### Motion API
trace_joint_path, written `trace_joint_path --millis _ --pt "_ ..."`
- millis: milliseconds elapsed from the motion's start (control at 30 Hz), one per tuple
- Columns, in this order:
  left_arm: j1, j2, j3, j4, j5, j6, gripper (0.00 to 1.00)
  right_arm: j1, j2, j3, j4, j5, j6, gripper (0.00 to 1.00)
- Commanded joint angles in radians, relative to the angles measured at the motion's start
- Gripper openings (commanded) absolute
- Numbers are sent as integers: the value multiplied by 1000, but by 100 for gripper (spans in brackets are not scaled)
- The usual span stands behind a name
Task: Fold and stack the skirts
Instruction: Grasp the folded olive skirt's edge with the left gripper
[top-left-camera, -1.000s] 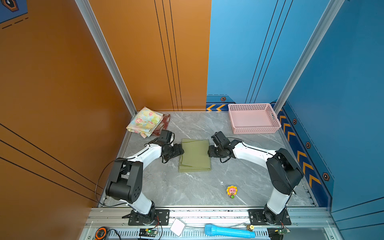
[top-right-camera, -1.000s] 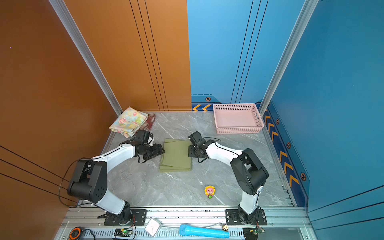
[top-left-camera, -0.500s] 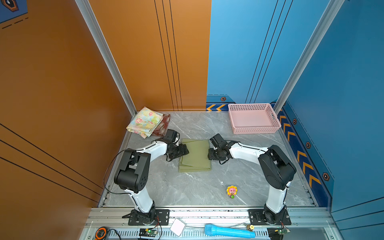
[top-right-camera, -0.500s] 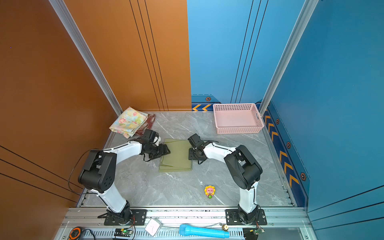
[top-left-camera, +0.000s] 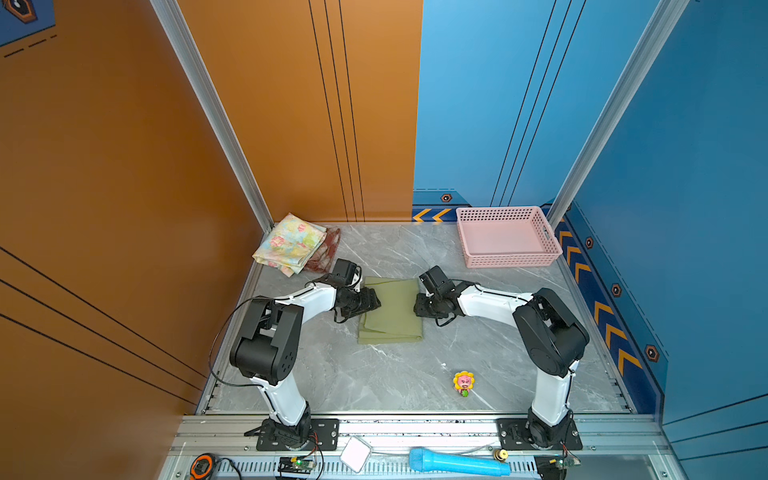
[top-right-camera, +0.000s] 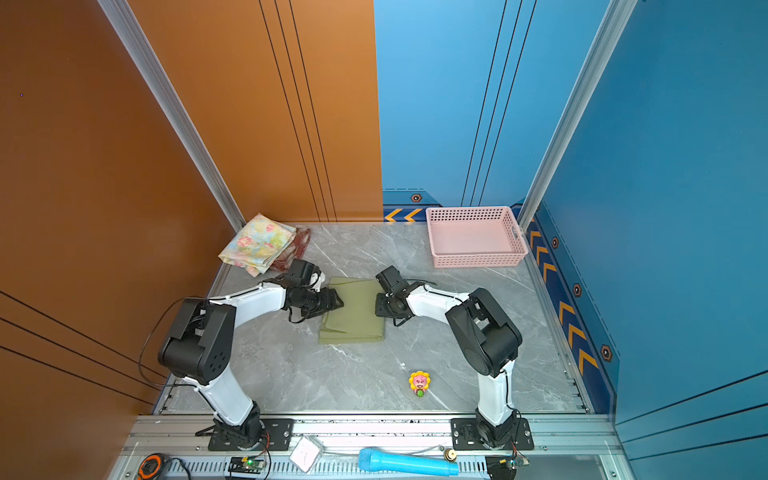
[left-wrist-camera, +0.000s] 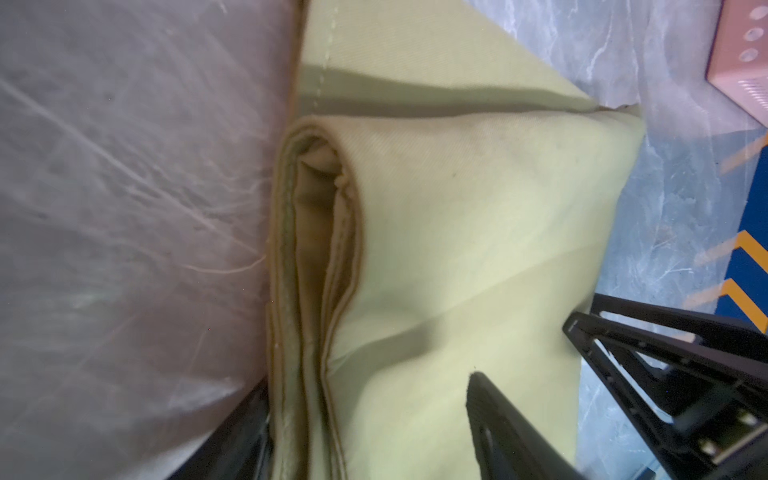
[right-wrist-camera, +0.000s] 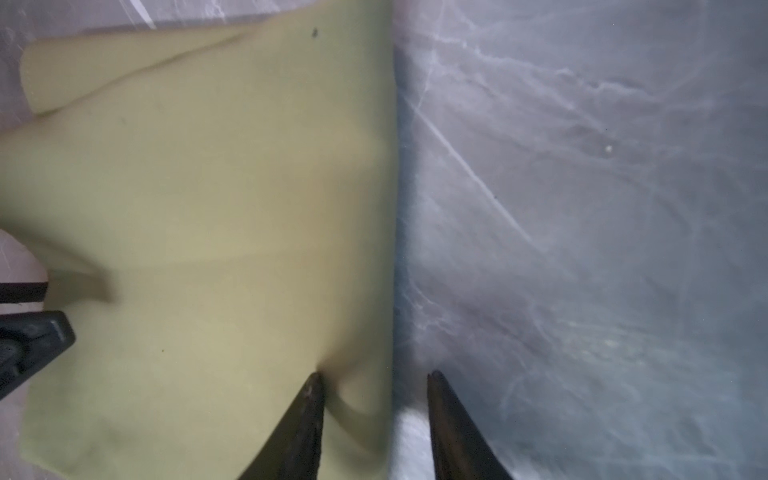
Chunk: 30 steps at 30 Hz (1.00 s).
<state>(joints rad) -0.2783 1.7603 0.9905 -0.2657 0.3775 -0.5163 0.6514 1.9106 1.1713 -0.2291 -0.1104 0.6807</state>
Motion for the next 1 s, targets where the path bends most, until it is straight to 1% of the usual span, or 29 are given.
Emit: trace_joint_path --millis 0,233,333,533,567,633,667,733,767,967 --pt "-22 119 -68 -100 19 -19 72 -4 44 4 -8 -20 25 41" --pt "-23 148 -78 -42 71 -57 68 -5 60 13 -1 -19 34 40" --pt "-23 149 -82 -21 85 -71 64 -7 67 20 -2 -21 35 40" --pt "-20 133 -91 9 100 -89 46 -17 70 24 -2 -23 33 40" --pt "-17 127 -97 25 109 -99 41 -18 69 25 -1 -25 32 40" --pt "-12 112 -113 67 127 -122 25 -24 67 26 -2 -26 31 40" --pt "-10 101 -121 118 134 -138 17 -28 62 26 -2 -27 30 40" --pt "-7 79 -131 163 148 -171 3 -36 51 26 -2 -28 26 41" --pt "-6 63 -131 174 147 -184 0 -41 42 27 -3 -26 24 42" --pt "-6 -62 -101 196 97 -271 0 -75 -50 47 -63 -2 -27 50"
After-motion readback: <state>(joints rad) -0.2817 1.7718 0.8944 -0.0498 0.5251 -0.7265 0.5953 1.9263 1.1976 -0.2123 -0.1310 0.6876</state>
